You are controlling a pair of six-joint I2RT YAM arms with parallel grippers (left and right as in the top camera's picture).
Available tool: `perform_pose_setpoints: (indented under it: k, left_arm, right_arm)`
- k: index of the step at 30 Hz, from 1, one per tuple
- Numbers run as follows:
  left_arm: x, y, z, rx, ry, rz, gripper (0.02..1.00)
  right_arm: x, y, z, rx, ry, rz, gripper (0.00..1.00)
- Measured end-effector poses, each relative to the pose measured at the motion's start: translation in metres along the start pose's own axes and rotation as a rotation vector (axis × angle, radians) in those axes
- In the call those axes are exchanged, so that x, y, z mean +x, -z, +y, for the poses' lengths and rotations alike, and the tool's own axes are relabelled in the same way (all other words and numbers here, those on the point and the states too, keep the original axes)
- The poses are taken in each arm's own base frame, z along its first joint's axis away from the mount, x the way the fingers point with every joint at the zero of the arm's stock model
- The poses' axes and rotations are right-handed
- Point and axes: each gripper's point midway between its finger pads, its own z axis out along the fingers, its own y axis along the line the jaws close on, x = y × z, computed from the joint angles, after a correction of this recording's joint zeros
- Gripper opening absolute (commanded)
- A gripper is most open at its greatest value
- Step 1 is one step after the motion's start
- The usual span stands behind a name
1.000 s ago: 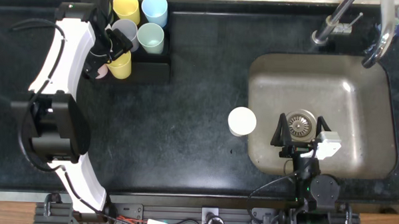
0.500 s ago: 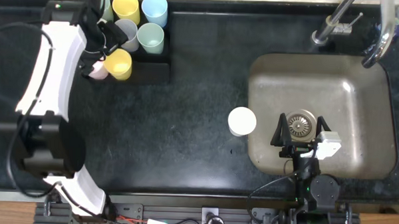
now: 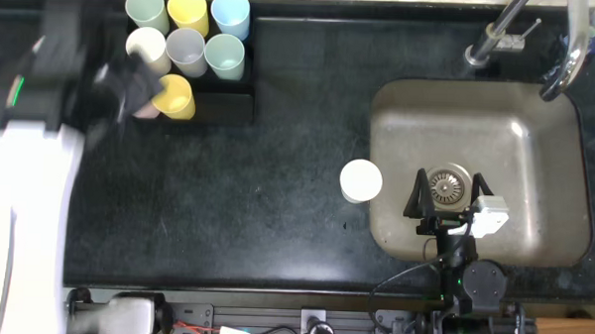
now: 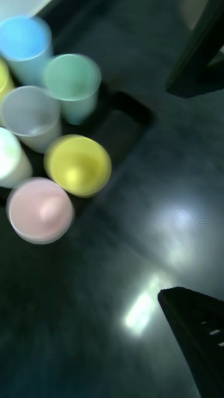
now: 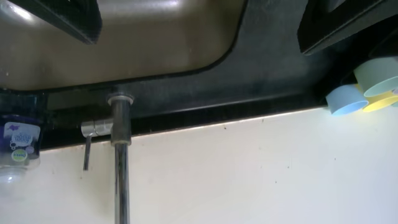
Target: Store Cups
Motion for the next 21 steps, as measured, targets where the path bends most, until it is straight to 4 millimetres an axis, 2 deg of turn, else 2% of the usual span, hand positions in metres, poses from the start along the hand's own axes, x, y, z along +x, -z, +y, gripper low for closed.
perform_pose_setpoints:
  k: [1, 2, 3, 5, 7, 9, 11, 13, 17, 21]
  left_arm:
    - [0.006, 0.015, 0.008, 0.03, -0.03, -0.05, 1.0]
    - [0.021, 0.028, 0.028, 0.071, -0.075, -0.142, 1.0]
    - [0.029, 0.032, 0.036, 0.091, -0.091, -0.191, 1.0]
    - [0.024, 0.028, 0.036, 0.202, -0.105, -0.393, 1.0]
    - [0.024, 0.002, 0.032, 0.324, -0.129, -0.587, 1.0]
    - [0.023, -0.011, 0.026, 0.406, -0.159, -0.731, 1.0]
    - [0.029, -0.013, 0.029, 0.469, -0.202, -0.878, 1.0]
    - [0.036, -0.006, 0.034, 0.492, -0.245, -0.977, 1.0]
    - [0.046, 0.005, 0.042, 0.484, -0.307, -1.039, 1.0]
    - [0.067, -0.02, 0.056, 0.419, -0.36, -0.933, 1.0]
  right_arm:
    - [0.0, 0.0, 0.0, 0.0, 0.0, 0.001, 0.998]
    - [0.0, 0.0, 0.0, 0.0, 0.0, 0.0, 0.998]
    - [0.0, 0.0, 0.0, 0.0, 0.0, 0.002, 0.998]
    - [0.0, 0.0, 0.0, 0.0, 0.0, -0.001, 0.998]
    - [0.0, 0.0, 0.0, 0.0, 0.0, -0.001, 0.998]
    - [0.0, 0.0, 0.0, -0.001, 0.0, -0.001, 0.998]
    - [0.0, 0.0, 0.0, 0.001, 0.0, 0.001, 0.996]
    - [0.0, 0.0, 0.0, 0.0, 0.0, 0.0, 0.998]
    - [0.0, 0.0, 0.0, 0.0, 0.0, 0.0, 0.998]
    - [0.0, 0.0, 0.0, 0.001, 0.0, -0.001, 0.998]
